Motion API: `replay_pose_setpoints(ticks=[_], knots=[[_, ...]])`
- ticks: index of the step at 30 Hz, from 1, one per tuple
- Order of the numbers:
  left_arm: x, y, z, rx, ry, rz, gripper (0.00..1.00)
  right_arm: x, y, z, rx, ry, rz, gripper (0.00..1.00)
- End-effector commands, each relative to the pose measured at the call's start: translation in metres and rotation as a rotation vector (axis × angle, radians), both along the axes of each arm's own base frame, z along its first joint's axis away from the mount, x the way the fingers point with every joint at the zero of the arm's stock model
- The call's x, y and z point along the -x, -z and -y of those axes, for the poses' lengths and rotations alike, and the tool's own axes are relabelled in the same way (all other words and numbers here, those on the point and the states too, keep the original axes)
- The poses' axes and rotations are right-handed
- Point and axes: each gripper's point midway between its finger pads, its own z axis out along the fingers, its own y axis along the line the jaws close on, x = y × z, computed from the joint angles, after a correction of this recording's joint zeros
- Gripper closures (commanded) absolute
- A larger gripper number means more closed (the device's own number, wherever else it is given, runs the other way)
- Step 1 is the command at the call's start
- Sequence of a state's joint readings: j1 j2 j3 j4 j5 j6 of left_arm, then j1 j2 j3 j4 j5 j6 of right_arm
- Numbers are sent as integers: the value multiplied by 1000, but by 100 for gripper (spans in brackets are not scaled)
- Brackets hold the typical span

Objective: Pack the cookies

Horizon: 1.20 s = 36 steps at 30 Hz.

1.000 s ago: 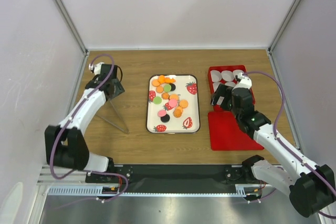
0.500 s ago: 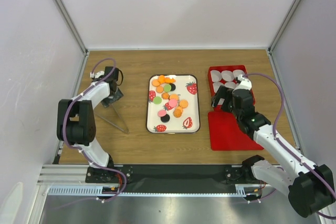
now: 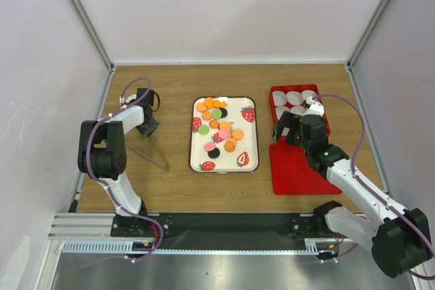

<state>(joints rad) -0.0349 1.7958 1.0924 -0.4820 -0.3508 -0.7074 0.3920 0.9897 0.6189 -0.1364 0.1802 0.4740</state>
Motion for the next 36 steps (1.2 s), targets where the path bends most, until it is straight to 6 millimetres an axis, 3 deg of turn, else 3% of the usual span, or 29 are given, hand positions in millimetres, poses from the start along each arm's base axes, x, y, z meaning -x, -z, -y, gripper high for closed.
replay_pose_setpoints(ticks=[1, 4, 6, 9, 12, 13, 16, 17, 18, 19, 21, 22, 23, 24, 26, 27, 28, 32, 36], knots=[[-5, 6, 2, 29, 0, 18, 87, -5, -4, -2, -17, -3, 27, 0], [-8, 1, 4, 46, 16, 34, 100, -5, -2, -3, -16, -9, 20, 1], [-13, -9, 8, 62, 30, 64, 100, -5, -4, -4, -20, -11, 23, 0], [-24, -41, 13, 82, 63, 140, 99, -5, -5, -6, -24, -26, 30, 0], [-33, -87, 22, 112, 125, 248, 100, -3, -9, -17, -49, -91, 44, 0], [-34, -114, 25, 119, 146, 318, 100, -2, -11, -20, -56, -111, 51, 0], [-33, -156, 45, 188, 228, 431, 100, 2, -21, -36, -97, -205, 66, 0], [-28, -180, 52, 206, 255, 498, 100, 3, -30, -44, -123, -249, 76, 0], [-25, -190, 60, 231, 279, 531, 100, 4, -35, -49, -138, -273, 84, 0], [-24, -207, 82, 289, 351, 589, 100, 5, -42, -54, -156, -299, 95, 0], [-15, -245, 106, 353, 428, 723, 100, 11, -61, -71, -229, -379, 110, 0], [-5, -261, 130, 426, 511, 770, 100, 19, -65, -80, -268, -435, 98, 0], [3, -266, 144, 479, 555, 802, 100, 20, -79, -87, -303, -468, 134, 0], [10, -306, 158, 535, 610, 951, 100, 22, -94, -95, -359, -498, 164, 0], [31, -326, 190, 674, 707, 1024, 100, 33, -117, -111, -434, -590, 216, 0], [40, -356, 197, 699, 760, 1137, 100, 36, -124, -116, -479, -603, 213, 0], [50, -365, 211, 742, 805, 1161, 100, 40, -131, -121, -505, -634, 224, 0], [78, -404, 234, 913, 907, 1336, 100, 59, -168, -146, -615, -733, 322, 0], [88, -418, 244, 1048, 931, 1413, 100, 76, -197, -161, -718, -796, 399, 0]])
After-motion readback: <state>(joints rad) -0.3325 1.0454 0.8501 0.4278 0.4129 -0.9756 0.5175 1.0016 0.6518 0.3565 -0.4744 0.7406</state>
